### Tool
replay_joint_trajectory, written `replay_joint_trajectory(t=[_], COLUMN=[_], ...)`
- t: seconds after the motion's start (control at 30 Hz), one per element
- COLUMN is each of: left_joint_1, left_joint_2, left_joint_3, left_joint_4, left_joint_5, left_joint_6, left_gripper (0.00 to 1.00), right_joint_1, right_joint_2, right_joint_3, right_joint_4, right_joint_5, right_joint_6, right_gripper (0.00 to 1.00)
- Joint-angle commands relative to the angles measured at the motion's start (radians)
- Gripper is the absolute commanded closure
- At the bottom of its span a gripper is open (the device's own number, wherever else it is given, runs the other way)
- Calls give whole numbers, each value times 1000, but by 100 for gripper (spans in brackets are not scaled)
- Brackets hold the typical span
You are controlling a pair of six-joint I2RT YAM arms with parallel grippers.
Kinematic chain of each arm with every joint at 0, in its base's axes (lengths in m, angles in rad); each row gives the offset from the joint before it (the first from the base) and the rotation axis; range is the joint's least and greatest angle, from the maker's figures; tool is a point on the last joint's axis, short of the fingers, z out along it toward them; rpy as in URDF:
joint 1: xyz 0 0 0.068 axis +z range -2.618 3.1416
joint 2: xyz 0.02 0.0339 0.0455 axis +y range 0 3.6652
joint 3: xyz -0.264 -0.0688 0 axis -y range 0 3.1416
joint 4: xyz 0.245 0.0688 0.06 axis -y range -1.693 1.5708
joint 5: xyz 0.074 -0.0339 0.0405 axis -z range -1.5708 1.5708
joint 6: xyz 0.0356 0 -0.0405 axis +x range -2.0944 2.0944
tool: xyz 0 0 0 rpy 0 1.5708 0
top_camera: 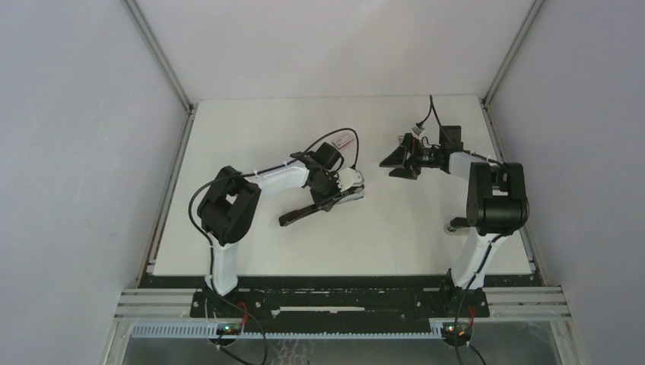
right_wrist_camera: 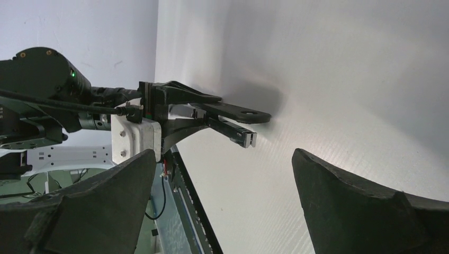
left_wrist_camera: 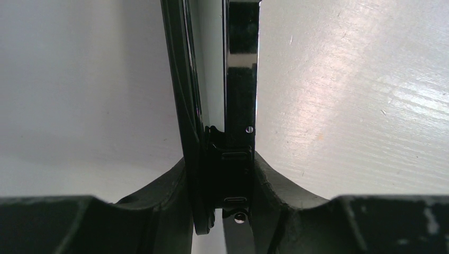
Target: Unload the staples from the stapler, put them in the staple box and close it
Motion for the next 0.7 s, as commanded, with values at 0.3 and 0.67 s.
replay_joint_trajectory(t=[0.3,0.67], left_joint_1=[-81,-137], left_joint_2=[-101,-144], left_joint_3=[-154,-241], left_joint_4=[179,280], left_joint_5=[-157,-276], left_joint_6=[-12,5], left_gripper=[100,100], right_joint_1=[-26,-38], right_joint_2=[-42,-38], right_joint_3=[15,16], right_joint_4=[13,13], right_joint_5=[-2,-2], right_joint_6=[12,19], right_gripper=[0,0])
